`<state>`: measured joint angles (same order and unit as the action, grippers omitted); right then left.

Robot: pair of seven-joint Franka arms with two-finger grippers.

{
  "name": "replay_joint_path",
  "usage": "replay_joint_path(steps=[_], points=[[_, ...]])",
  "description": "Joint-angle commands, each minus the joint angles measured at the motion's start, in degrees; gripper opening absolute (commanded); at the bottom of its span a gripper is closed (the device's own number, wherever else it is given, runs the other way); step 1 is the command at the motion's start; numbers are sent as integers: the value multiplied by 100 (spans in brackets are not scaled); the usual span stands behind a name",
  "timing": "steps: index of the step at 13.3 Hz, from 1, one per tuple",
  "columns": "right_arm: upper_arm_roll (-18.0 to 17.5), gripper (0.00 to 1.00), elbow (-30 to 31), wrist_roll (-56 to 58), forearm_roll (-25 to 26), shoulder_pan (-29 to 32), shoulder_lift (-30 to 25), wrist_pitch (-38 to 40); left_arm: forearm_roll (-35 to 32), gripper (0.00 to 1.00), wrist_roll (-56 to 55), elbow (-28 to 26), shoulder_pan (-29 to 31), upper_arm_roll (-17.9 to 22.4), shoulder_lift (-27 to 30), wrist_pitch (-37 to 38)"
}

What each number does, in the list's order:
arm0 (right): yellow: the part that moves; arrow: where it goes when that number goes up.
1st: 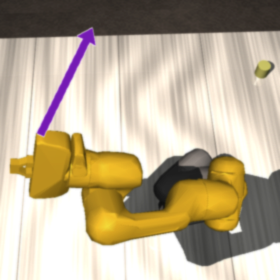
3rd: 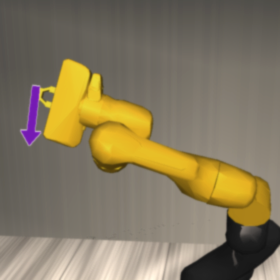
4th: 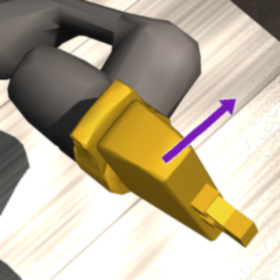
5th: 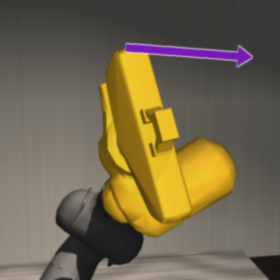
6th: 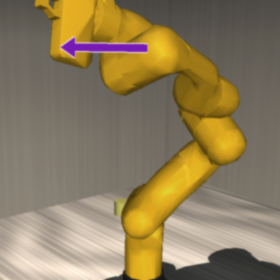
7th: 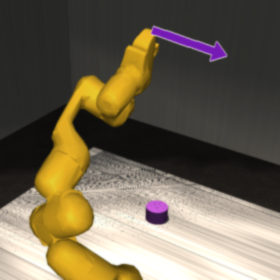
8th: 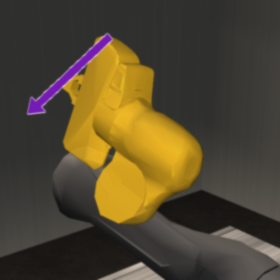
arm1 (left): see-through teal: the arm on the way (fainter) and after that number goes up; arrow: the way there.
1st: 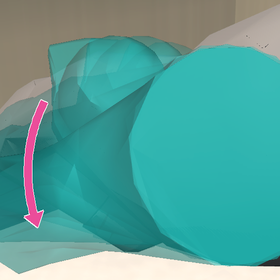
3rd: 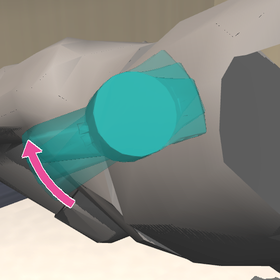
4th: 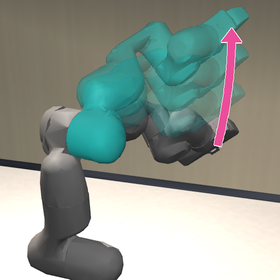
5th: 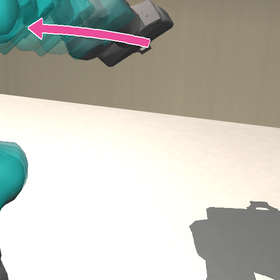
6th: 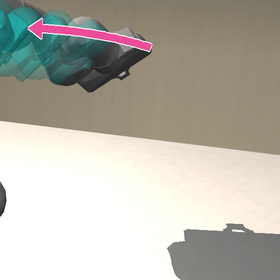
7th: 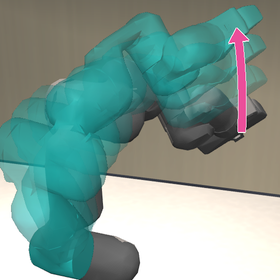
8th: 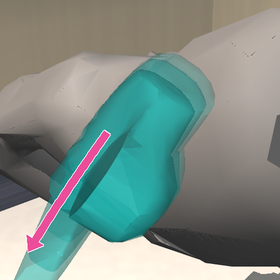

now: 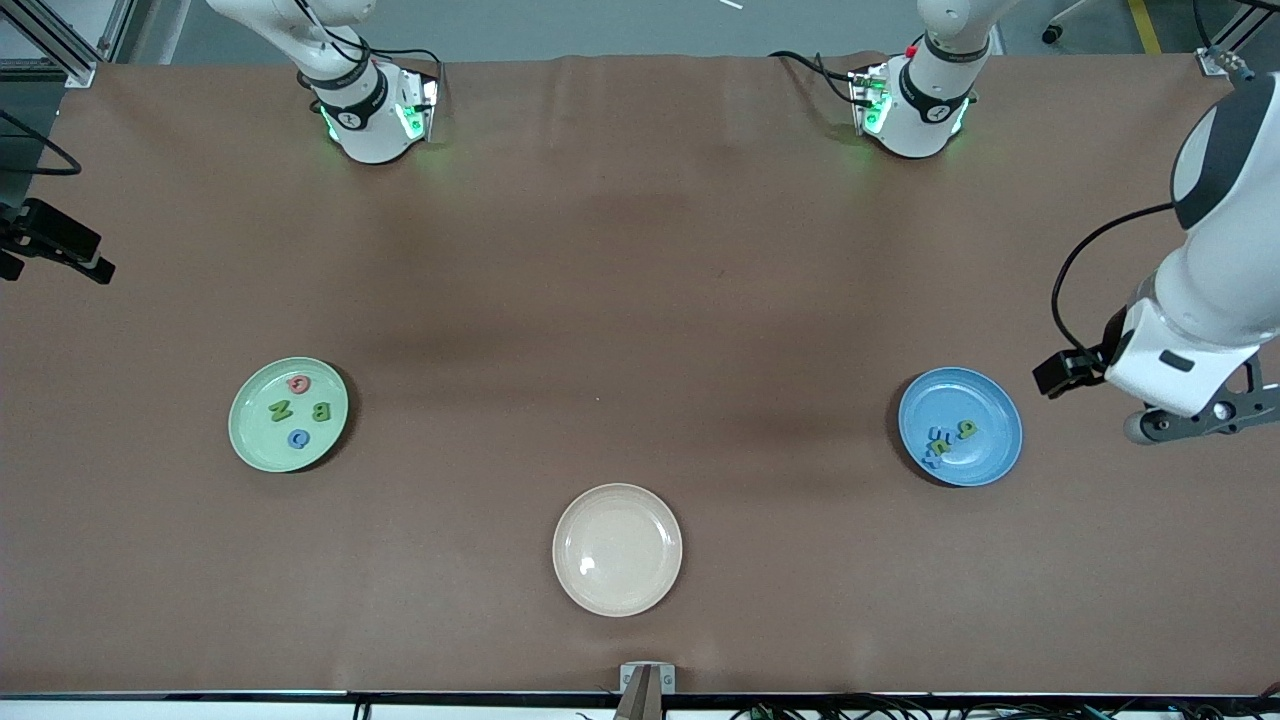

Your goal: Sort upper and lower case letters into plates

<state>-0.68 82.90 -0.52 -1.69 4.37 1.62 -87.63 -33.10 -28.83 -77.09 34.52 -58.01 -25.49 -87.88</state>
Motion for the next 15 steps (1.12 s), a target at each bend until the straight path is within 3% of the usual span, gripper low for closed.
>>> replay_joint_path(steps=[1,4,5,6,8,9,13,15], points=[[-64,100,-81,-36,72,47,14,70,120,100,281,-25,46,-113,421,253],[-64,100,-81,-36,81,55,14,70,198,100,404,-25,3,-149,772,359],[-64,100,-81,-36,81,55,14,70,564,100,405,-34,-24,-27,956,359],[-64,100,-81,-36,81,55,14,70,1038,100,405,-60,-120,331,1219,359],[-64,100,-89,-36,81,55,14,70,2084,100,500,-130,-820,1646,1747,359],[-64,100,-89,-36,81,55,14,70,2253,100,788,-209,-1267,2245,1932,368],[-64,100,-89,-36,81,55,14,70,2561,100,1931,-227,-2456,4004,2188,754],[-64,100,-89,-36,81,55,14,70,3052,100,2249,-271,-2669,4560,2276,903]])
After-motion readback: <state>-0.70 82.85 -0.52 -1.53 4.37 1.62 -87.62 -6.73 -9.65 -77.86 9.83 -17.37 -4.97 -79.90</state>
